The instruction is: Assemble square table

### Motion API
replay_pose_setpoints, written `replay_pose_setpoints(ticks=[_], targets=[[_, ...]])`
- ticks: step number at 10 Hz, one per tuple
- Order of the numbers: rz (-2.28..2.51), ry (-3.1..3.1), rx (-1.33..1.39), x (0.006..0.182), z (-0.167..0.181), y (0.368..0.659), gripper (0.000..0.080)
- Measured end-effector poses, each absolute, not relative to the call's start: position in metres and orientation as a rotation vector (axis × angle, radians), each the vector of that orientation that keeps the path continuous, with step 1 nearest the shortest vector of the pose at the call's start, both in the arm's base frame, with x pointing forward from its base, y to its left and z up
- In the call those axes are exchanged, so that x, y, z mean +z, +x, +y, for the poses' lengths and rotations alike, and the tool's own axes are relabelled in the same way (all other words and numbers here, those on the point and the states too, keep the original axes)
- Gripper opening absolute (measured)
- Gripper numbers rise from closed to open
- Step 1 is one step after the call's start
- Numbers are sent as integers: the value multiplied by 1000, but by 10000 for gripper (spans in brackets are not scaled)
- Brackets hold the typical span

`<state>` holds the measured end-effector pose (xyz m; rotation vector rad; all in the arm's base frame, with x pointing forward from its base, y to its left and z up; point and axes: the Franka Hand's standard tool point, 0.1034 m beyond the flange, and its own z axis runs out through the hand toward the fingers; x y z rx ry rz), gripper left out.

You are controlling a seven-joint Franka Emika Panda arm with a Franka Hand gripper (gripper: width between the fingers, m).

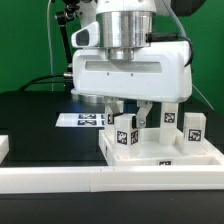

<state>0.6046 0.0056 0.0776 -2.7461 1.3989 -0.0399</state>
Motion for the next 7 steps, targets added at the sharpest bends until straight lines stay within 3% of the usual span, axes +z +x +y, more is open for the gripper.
replay_pose_setpoints(ticks=[4, 5, 6, 7], targets=[[1623, -2614, -9, 77, 5, 606, 290], [1558, -2657, -11, 77, 5, 606, 363], [1440, -2724, -14, 76, 6, 606, 548], [1361, -2767, -17, 76, 8, 606, 619]])
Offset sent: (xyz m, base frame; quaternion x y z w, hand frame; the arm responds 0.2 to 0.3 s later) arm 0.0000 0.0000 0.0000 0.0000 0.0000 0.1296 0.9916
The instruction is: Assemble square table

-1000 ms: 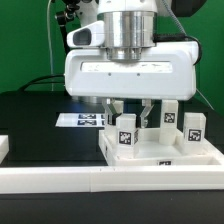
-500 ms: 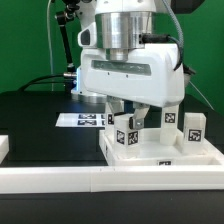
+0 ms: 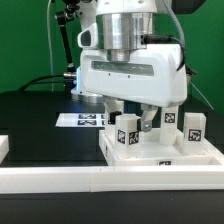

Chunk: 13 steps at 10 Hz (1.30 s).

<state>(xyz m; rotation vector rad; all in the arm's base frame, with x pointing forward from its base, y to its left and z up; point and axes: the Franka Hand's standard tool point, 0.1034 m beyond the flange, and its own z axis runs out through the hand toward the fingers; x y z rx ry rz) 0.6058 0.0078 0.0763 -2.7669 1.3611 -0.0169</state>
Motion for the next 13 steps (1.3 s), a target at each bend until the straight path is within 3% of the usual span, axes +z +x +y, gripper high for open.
replay_pose_setpoints(ticks=[13], targets=[[-451, -3076, -47, 76, 8, 601, 649]])
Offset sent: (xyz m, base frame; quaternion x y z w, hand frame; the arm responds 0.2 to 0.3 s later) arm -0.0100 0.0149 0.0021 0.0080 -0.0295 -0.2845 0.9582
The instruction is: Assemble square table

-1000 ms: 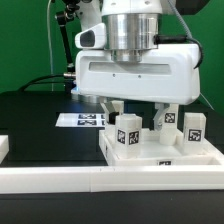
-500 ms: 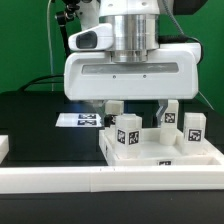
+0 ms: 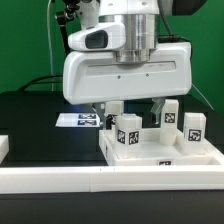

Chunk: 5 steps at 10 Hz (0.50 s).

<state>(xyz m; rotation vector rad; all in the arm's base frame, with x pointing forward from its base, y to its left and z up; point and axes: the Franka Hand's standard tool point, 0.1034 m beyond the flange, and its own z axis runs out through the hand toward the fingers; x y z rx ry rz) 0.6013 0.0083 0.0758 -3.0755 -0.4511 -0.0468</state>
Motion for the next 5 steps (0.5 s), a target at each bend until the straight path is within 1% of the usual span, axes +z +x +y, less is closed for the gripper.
replay_pose_setpoints(ticks=[2, 3, 4, 5], targets=[[-652, -3053, -44, 76, 6, 601, 649], [-669, -3052, -42, 76, 6, 601, 649], [-663, -3053, -42, 76, 6, 601, 535], [-644, -3057, -41, 75, 6, 601, 535]])
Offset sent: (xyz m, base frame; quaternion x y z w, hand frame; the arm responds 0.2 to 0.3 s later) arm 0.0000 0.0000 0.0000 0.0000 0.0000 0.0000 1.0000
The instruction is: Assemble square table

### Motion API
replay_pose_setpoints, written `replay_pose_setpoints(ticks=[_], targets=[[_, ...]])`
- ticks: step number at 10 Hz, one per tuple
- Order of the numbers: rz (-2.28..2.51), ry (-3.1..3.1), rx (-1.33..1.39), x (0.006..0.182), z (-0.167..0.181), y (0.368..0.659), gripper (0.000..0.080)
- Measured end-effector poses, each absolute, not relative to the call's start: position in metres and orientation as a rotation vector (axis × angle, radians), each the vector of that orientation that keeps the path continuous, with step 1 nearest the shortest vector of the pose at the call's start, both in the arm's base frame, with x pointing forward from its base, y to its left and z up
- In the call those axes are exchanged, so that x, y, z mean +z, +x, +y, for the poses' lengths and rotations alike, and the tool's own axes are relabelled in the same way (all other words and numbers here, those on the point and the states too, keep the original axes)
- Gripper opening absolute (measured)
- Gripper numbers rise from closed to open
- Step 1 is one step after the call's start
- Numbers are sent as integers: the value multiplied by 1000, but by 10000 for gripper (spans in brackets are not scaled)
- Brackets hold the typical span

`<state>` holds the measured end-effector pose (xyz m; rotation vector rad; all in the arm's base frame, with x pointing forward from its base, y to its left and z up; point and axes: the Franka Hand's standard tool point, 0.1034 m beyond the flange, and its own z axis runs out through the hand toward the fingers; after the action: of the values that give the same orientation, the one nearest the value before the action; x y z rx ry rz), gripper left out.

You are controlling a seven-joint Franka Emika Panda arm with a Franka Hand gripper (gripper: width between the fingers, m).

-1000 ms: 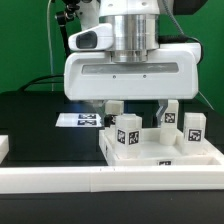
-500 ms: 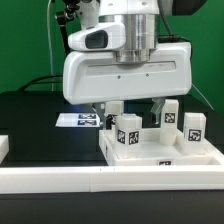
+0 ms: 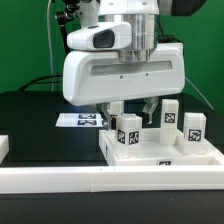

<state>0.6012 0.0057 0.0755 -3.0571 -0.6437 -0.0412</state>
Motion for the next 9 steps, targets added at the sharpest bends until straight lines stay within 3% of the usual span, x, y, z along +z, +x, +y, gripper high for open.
replay_pose_setpoints(ticks=[1, 2, 9], targets=[[-619, -3062, -41, 75, 5, 601, 353], [-618, -3063, -41, 75, 5, 601, 288], [412, -3086, -29, 75, 2, 601, 288]])
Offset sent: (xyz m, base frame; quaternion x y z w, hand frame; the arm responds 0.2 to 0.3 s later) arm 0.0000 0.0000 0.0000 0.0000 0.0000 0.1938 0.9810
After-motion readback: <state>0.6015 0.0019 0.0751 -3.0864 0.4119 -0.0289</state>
